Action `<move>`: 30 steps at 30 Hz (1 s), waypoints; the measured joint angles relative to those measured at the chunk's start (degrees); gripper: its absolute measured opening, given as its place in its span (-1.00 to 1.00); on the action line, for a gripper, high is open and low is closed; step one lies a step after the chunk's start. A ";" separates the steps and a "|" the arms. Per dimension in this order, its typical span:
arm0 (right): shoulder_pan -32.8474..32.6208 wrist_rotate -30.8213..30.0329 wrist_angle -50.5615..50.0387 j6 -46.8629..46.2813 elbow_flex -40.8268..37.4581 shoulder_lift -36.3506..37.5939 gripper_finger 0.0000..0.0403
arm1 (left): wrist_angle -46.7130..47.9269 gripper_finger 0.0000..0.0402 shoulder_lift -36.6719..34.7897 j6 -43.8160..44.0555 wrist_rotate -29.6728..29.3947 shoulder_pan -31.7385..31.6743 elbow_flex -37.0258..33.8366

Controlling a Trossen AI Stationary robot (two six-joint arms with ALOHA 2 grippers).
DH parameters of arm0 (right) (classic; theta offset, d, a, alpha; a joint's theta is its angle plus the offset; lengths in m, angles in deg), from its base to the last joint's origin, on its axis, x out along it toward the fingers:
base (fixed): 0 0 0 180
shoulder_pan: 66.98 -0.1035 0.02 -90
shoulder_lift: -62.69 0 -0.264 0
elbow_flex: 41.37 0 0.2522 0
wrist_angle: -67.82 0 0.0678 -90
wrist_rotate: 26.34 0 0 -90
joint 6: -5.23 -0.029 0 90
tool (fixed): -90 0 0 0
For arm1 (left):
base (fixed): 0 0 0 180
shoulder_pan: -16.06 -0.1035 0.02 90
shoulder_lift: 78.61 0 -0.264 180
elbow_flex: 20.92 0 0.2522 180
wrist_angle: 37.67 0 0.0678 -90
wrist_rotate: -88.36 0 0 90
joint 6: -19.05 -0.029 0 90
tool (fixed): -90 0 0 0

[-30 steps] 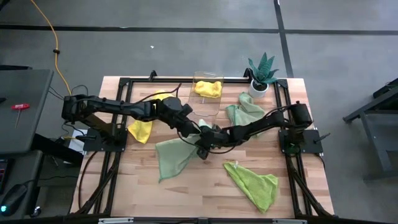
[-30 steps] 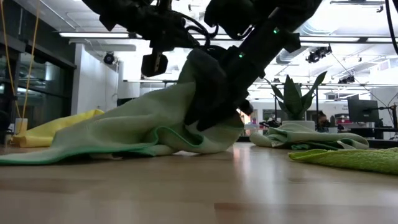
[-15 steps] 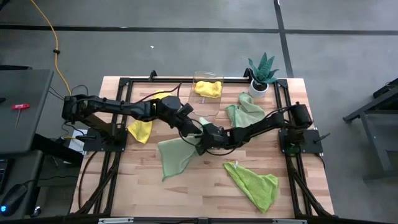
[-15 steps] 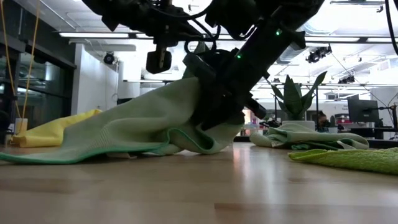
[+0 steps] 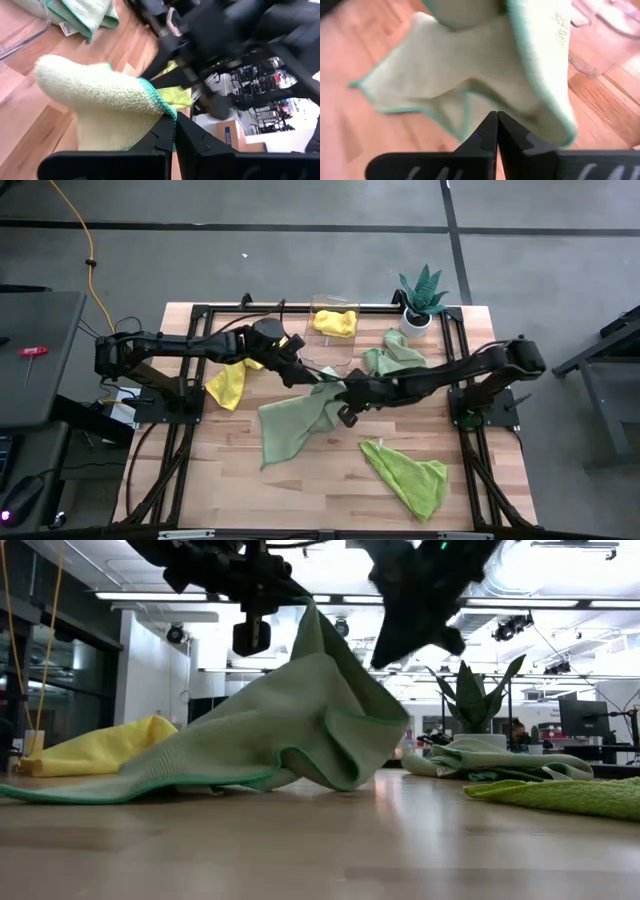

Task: Fold microfiber towels
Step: Fold the bottom left blue towel

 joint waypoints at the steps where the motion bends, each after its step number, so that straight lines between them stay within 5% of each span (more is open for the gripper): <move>1: 0.26 1.11 -0.87 0.87 -0.02 1.25 -1.00 | -0.24 -1.00 -0.01 0.24 -0.38 -0.07 0.04; 8: 1.85 11.77 2.10 11.70 -0.09 3.04 -1.00 | -3.21 -1.00 -0.13 0.70 -0.73 -0.05 -0.03; 18: 2.45 15.41 4.58 22.63 -0.11 -2.49 -0.78 | 1.90 -1.00 0.74 -0.38 -2.80 2.34 -0.24; 26: 4.27 18.60 4.80 27.61 -0.09 -2.49 -0.36 | -1.93 -1.00 0.74 -0.66 -17.02 3.70 -0.22; 30: 5.46 18.62 4.79 28.42 -0.05 -2.22 -0.22 | -1.84 -1.00 0.74 -4.95 -18.63 4.23 -0.19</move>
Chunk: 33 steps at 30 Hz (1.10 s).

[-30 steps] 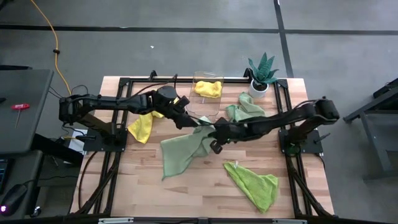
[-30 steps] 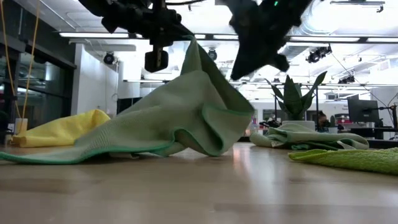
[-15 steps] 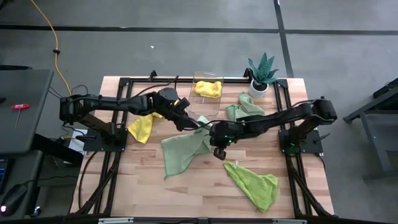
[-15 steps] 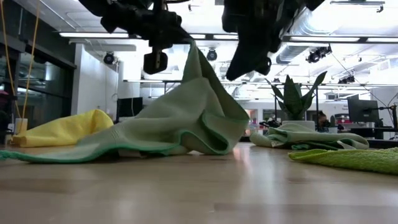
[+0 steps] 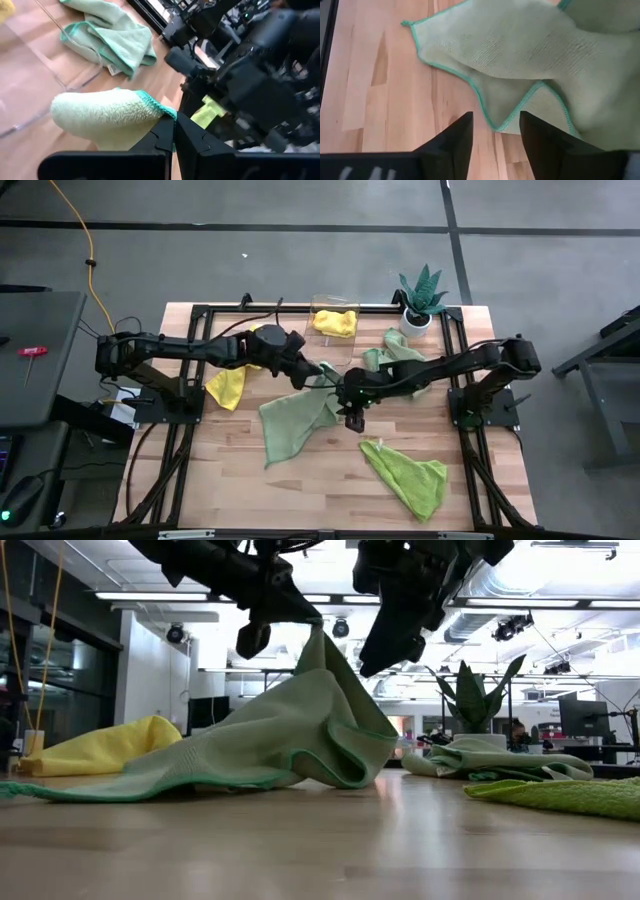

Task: Fold microfiber towels
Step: Fold the bottom left blue towel

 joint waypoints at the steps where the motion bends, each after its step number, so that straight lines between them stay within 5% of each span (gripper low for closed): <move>1: 0.21 -0.06 -0.10 -0.02 0.20 0.00 -0.19 | 0.39 -1.00 0.00 -1.27 -0.61 0.37 0.02; 7: 0.86 -0.53 -2.20 1.00 3.17 0.00 -0.09 | 0.11 -1.00 0.07 -7.07 -8.47 2.86 0.02; 13: 0.99 -4.48 -11.09 2.20 8.19 0.00 -0.08 | -5.06 -1.00 -0.12 -9.29 -5.08 3.94 0.02; 24: -0.79 3.14 -15.40 -3.58 9.16 -0.02 -0.08 | -14.77 -1.00 -4.37 -8.15 -5.63 0.94 0.10; 33: -2.38 6.06 -13.91 -6.23 9.14 -0.02 -0.08 | -15.14 -1.00 -3.97 -10.70 -13.64 2.74 0.12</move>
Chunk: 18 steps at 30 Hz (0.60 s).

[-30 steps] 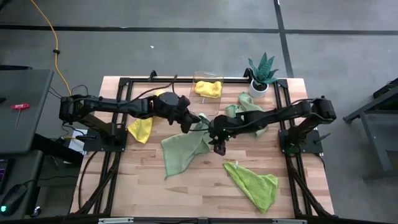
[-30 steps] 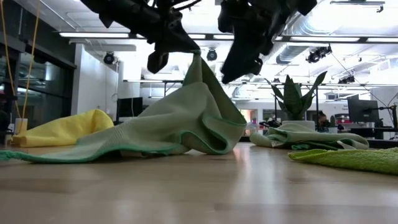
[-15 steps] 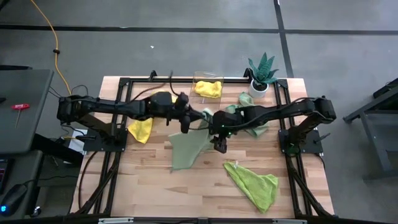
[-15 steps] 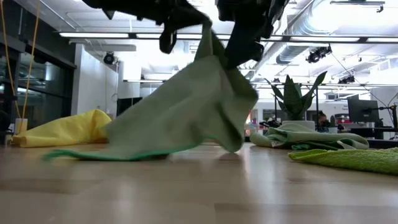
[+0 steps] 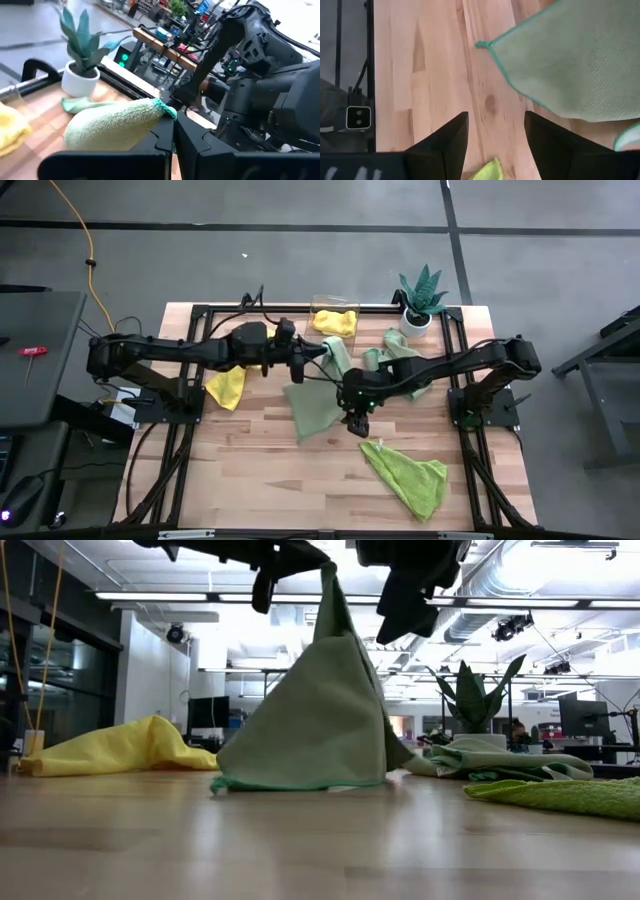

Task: Fold microfiber towels
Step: Fold the bottom left blue towel

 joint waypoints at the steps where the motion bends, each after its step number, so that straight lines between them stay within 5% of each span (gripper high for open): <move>1: 0.04 -0.31 0.22 -0.67 -0.02 0.00 -0.08 | 0.45 -1.00 0.44 -0.75 0.00 0.67 0.01; 6: 1.44 0.29 1.96 -2.15 0.48 0.00 -0.08 | 1.31 -1.00 3.13 -2.61 -1.45 4.32 -0.01; 18: 1.27 6.97 -0.50 1.78 5.73 -0.09 -0.08 | 1.90 -1.00 6.10 -1.13 -20.53 4.05 0.07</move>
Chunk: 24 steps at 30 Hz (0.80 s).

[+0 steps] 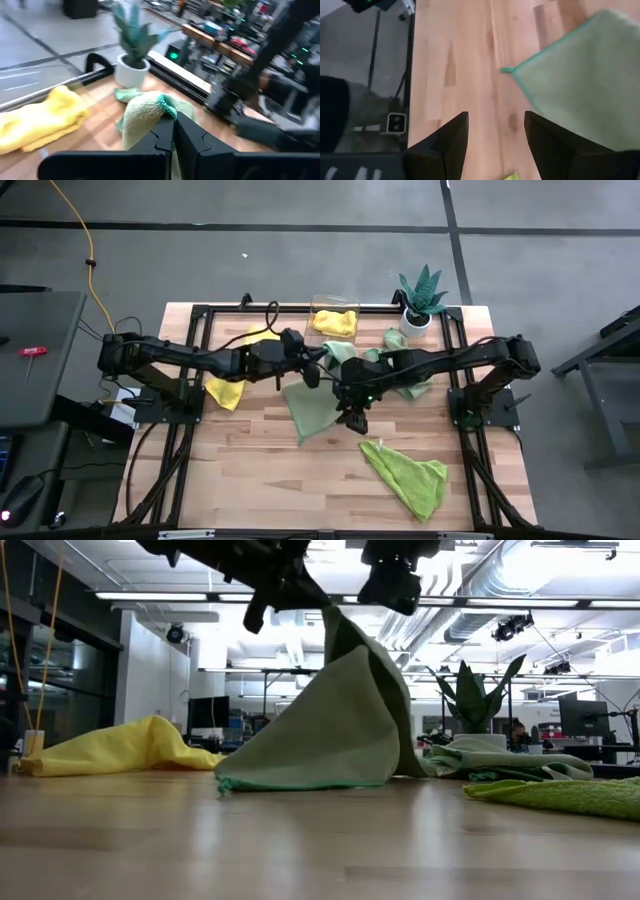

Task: Fold microfiber towels
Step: Fold the bottom left blue towel

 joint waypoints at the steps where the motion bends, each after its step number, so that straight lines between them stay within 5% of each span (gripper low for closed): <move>1: 0.02 0.72 -0.51 -0.07 0.01 0.00 -0.08 | -0.15 -1.00 0.01 0.63 -0.57 -0.31 -0.01; 7: -0.09 0.92 -2.71 -1.67 0.24 0.02 -0.08 | -5.16 -1.00 0.08 2.25 1.79 -1.15 -0.13; 18: -0.37 3.66 -0.79 -1.51 1.14 -0.02 -0.08 | -0.23 -1.00 2.15 11.65 4.63 -1.37 0.19; 24: -0.15 5.14 -3.13 1.38 3.02 -0.23 -0.08 | -0.55 -1.00 5.52 23.46 17.29 -3.66 0.18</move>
